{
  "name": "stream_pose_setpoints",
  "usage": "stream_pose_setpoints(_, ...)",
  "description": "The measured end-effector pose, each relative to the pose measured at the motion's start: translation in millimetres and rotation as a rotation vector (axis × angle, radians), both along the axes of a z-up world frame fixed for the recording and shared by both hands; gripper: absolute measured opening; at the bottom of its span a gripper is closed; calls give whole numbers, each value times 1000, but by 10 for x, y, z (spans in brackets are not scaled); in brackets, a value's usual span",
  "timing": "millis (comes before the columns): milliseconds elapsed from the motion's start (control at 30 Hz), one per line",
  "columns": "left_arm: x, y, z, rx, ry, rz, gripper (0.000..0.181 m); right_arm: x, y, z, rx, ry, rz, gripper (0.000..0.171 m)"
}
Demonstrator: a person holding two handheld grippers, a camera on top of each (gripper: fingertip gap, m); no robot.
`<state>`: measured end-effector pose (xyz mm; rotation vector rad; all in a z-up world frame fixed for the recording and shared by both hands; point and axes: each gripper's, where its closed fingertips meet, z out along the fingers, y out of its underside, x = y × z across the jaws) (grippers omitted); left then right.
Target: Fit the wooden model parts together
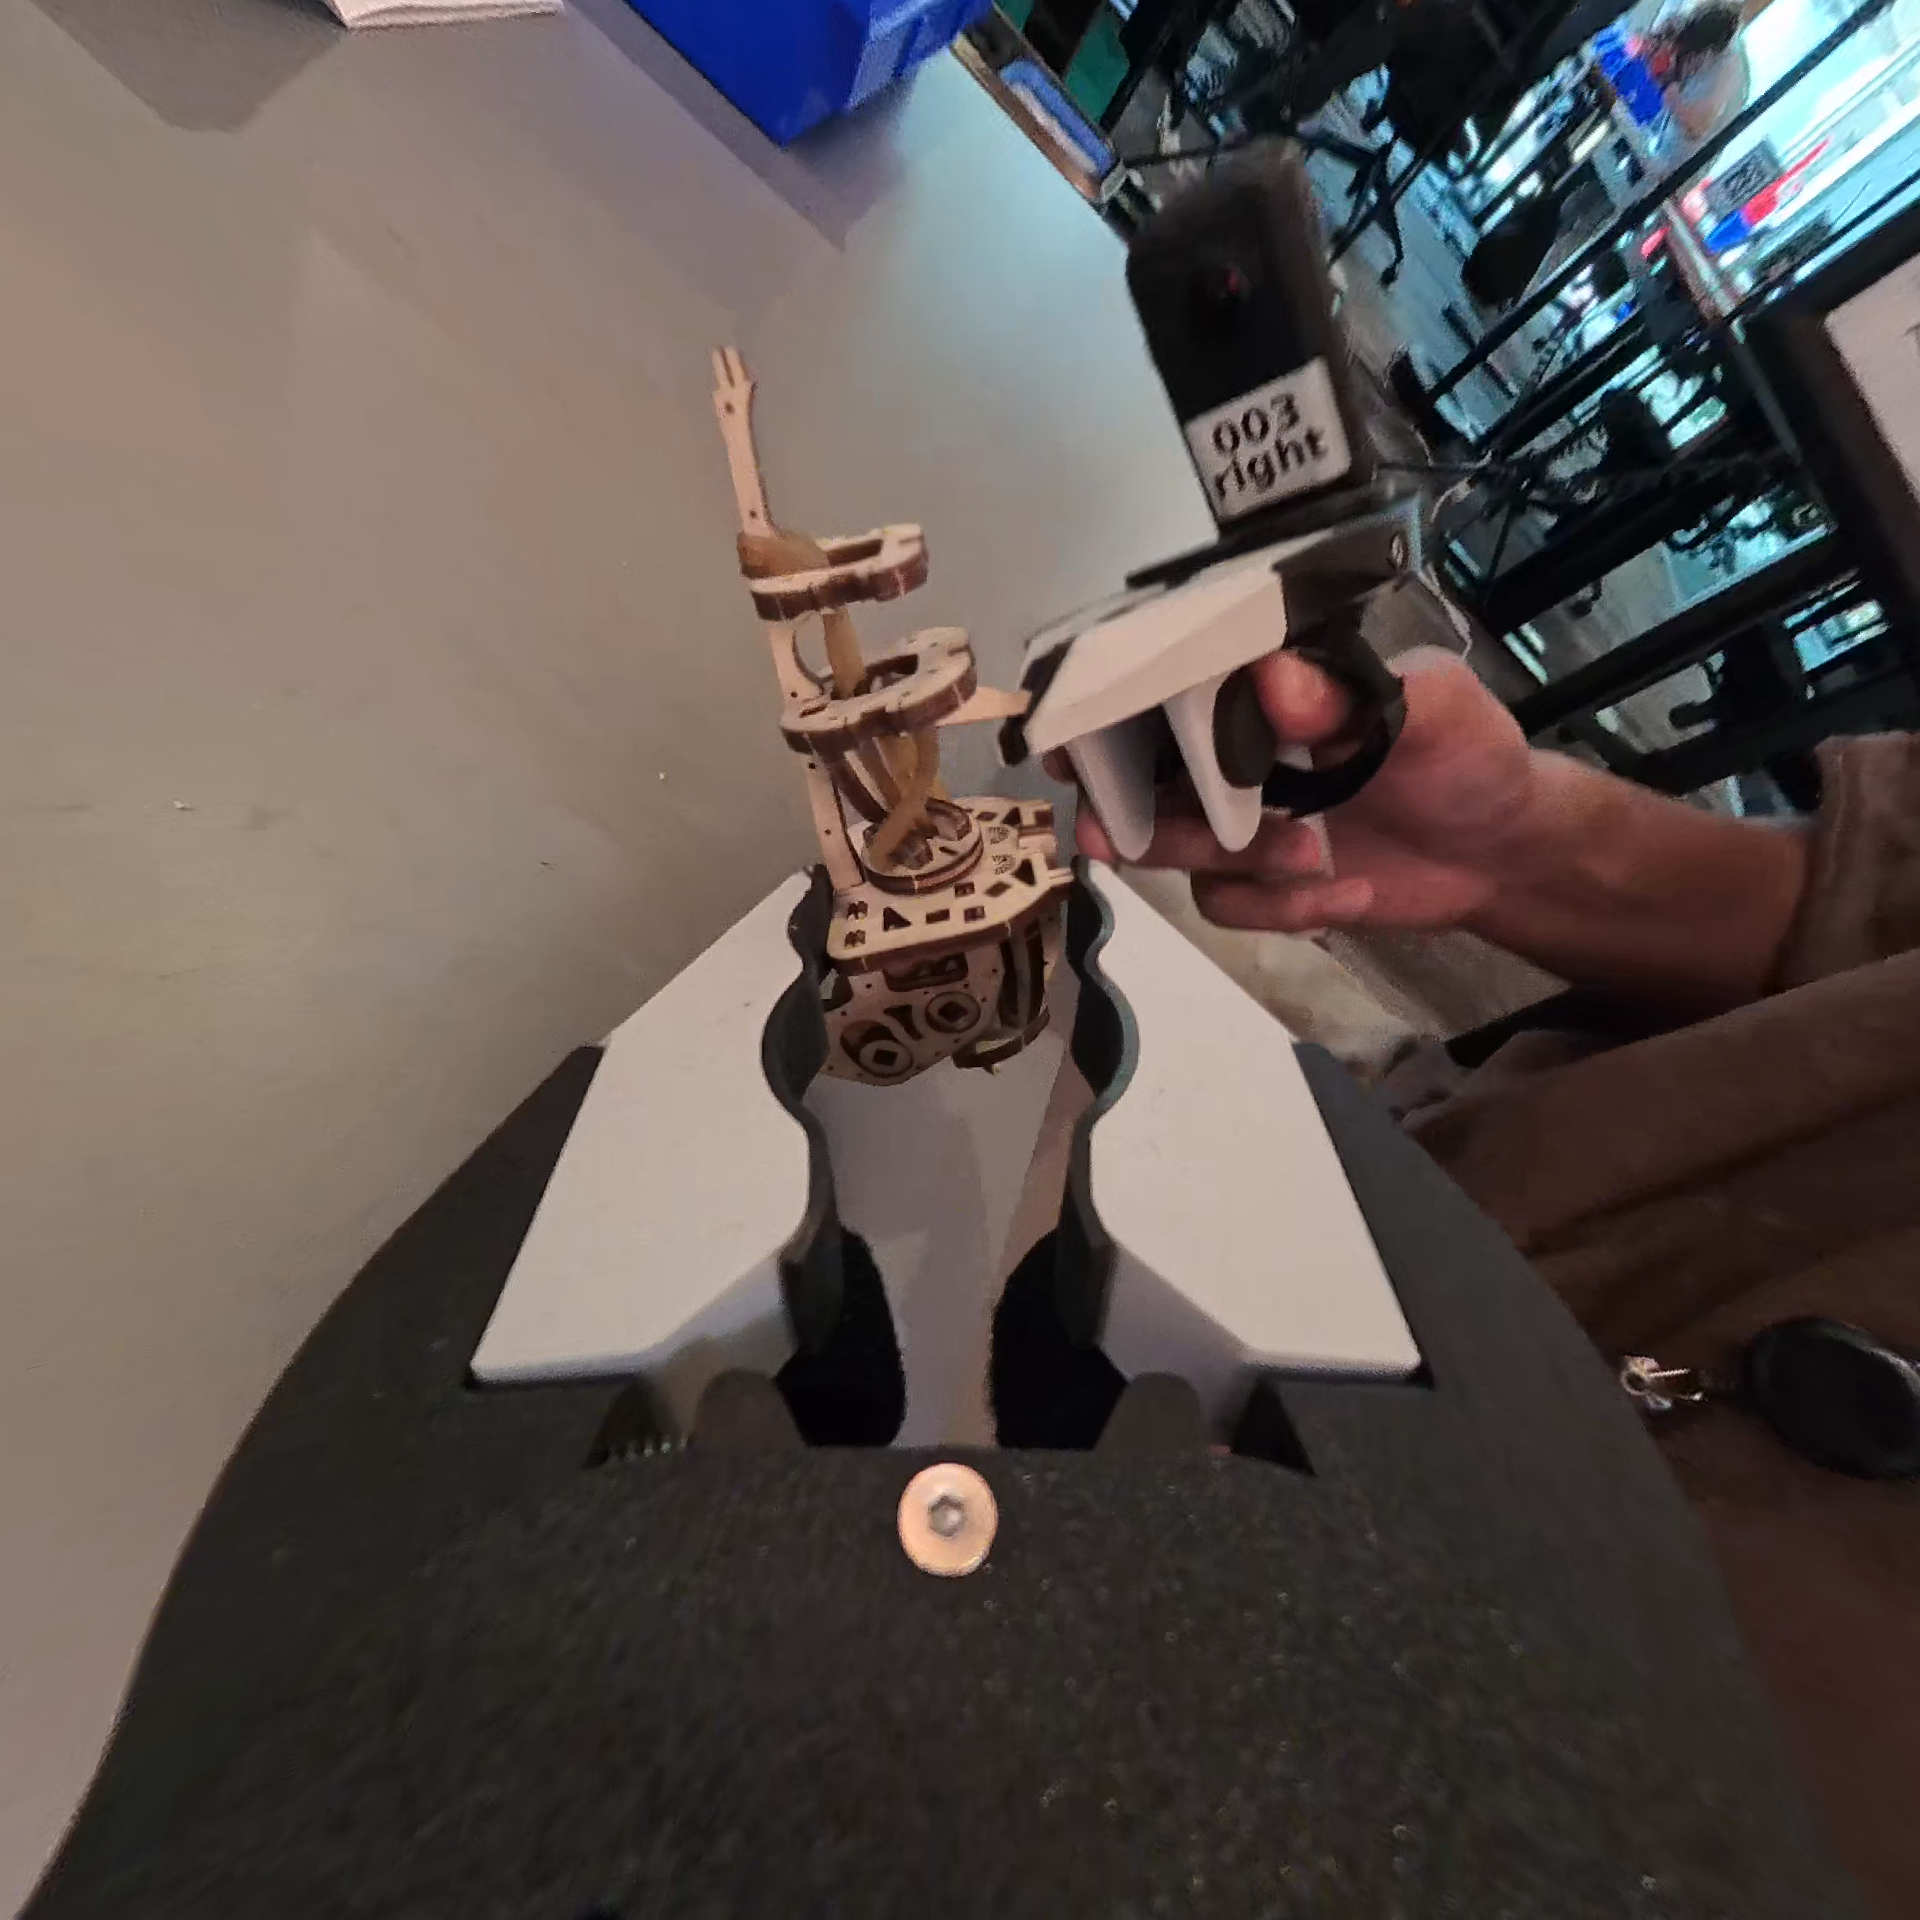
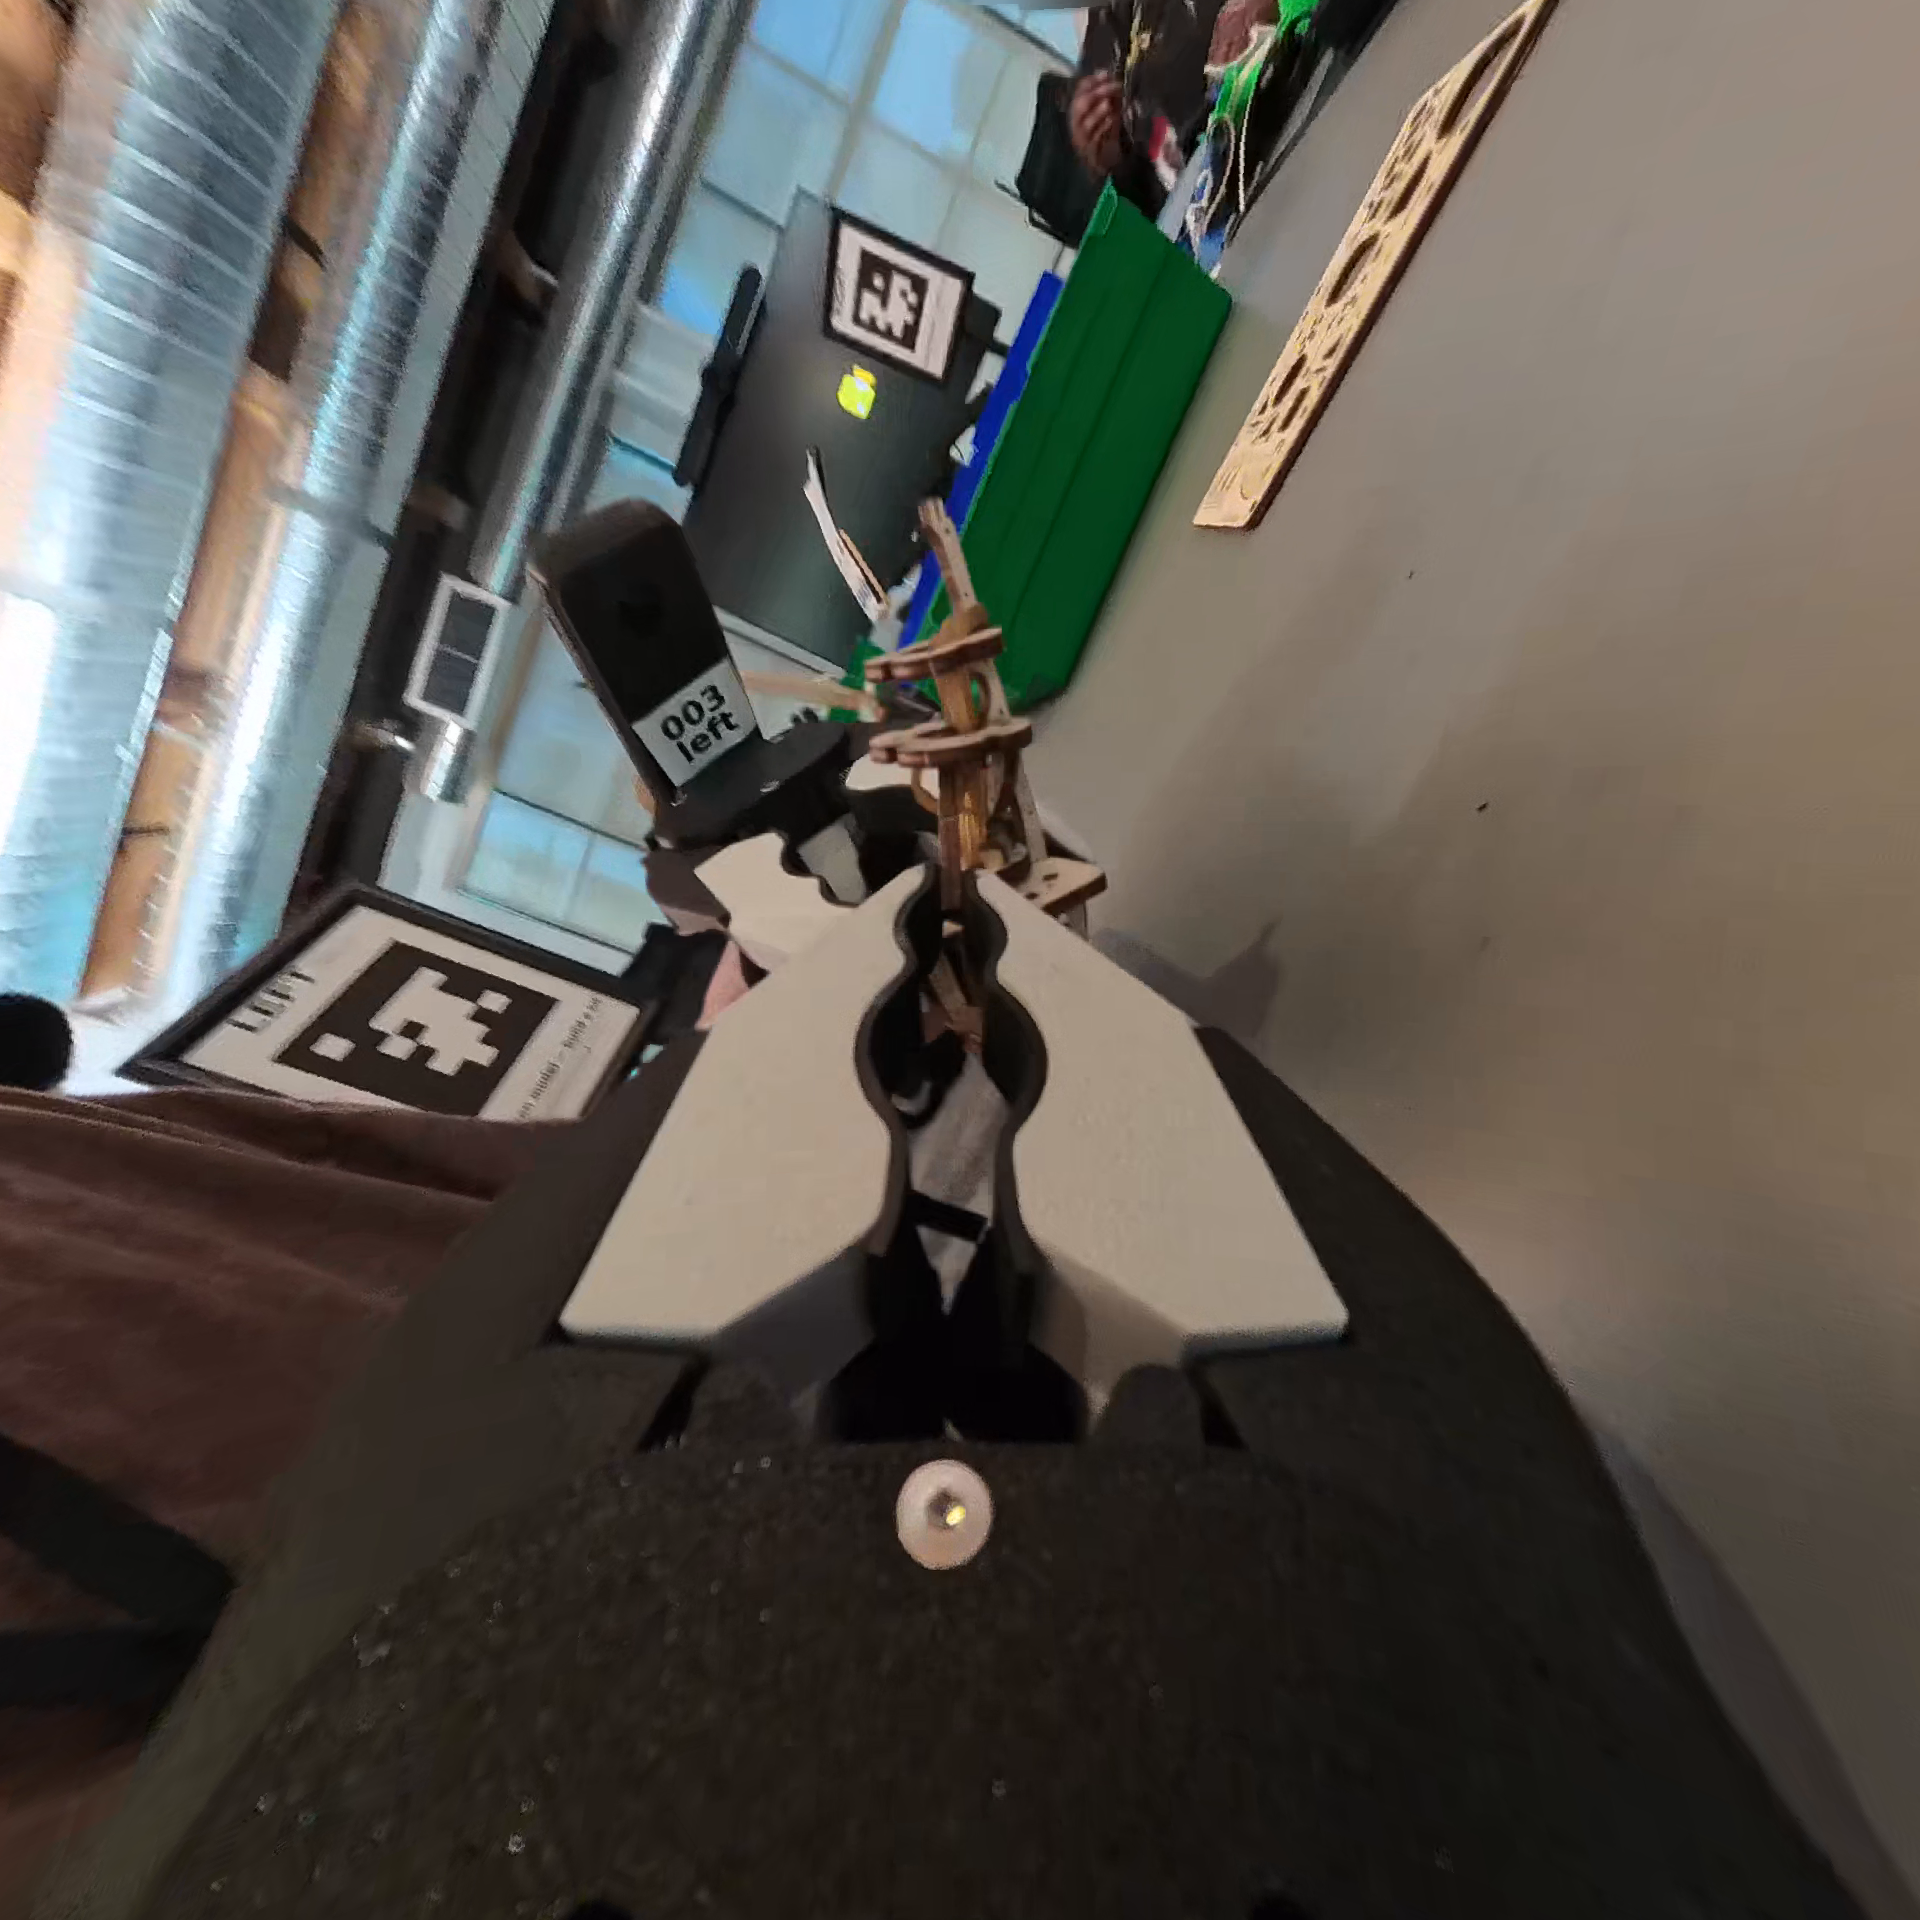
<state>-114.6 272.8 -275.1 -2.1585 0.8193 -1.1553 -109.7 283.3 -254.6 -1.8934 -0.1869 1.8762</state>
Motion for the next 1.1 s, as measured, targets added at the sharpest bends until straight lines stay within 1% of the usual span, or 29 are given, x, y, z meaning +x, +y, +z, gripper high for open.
stream_pose_setpoints(133,8,-32,26,-19,-25,-21,42,8,-9,28,69,-60,64,1)
stream_pose_setpoints(200,9,-40,52,-30,-48,-26,42,-1,-29,35,75,-52,101,1)
stream_pose_setpoints(267,24,-52,109,-68,-110,-29,42,6,-31,62,73,-15,122,2)
stream_pose_setpoints(367,52,-55,162,-133,-201,-19,42,17,-11,84,51,46,94,1)
stream_pose_setpoints(567,112,-59,273,-223,-357,-10,42,22,2,131,90,79,19,1)
stream_pose_setpoints(667,111,-52,245,-196,-326,-12,42,26,5,123,70,79,10,1)
stream_pose_setpoints(800,96,-47,184,-143,-244,-19,42,7,-9,91,29,65,53,2)
stream_pose_setpoints(1100,50,-46,123,-142,-211,-23,42,-42,-18,25,86,-59,165,2)
